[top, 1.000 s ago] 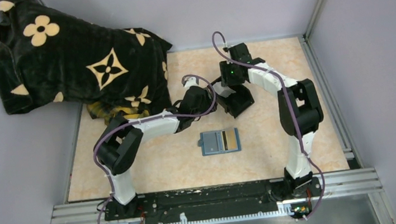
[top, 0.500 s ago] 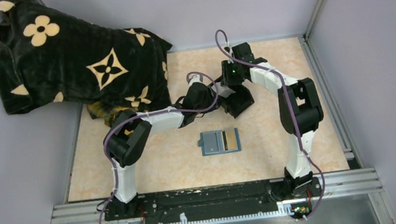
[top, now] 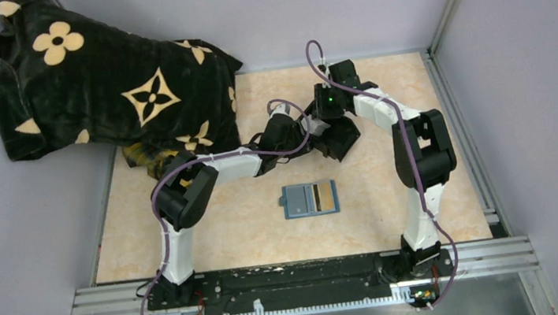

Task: Put the credit cards into the card holder
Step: Pick up the credit card from the storage box.

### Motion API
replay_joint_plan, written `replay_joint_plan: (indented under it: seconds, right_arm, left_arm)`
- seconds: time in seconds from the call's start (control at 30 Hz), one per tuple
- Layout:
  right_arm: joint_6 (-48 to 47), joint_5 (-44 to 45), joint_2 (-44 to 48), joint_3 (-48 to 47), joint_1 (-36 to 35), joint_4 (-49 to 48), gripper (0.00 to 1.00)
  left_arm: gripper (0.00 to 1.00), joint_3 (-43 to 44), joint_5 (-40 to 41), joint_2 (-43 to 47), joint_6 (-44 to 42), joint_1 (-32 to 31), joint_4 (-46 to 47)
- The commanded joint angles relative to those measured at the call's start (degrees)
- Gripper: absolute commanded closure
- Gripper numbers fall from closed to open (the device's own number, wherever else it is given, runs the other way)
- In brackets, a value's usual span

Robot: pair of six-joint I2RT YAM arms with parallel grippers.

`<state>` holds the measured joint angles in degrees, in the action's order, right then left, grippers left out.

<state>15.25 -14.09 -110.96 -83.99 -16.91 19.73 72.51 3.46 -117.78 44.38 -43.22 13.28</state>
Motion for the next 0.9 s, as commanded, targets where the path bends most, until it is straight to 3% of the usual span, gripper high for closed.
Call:
replay_joint_plan:
  seconds: [0.0, 0.53, 0.87]
  right_arm:
    - [1.1, -2.1, 3.0, 0.6, -1.6, 0.8, 0.71]
    - [0.8, -1.0, 5.7, -0.3, -1.7, 2.1, 0.74]
    - [-0.4, 1.7, 7.4, 0.3, -2.0, 3.1, 0.86]
  left_arm:
    - [0.51, 2.0, -1.2, -0.9, 0.4, 0.7, 3.0]
    - [0.51, 4.9, 0.0, -1.5, -0.2, 2.9, 0.4]
    - [0.5, 8.5, 0.1, -3.6, -1.0, 3.7, -1.7]
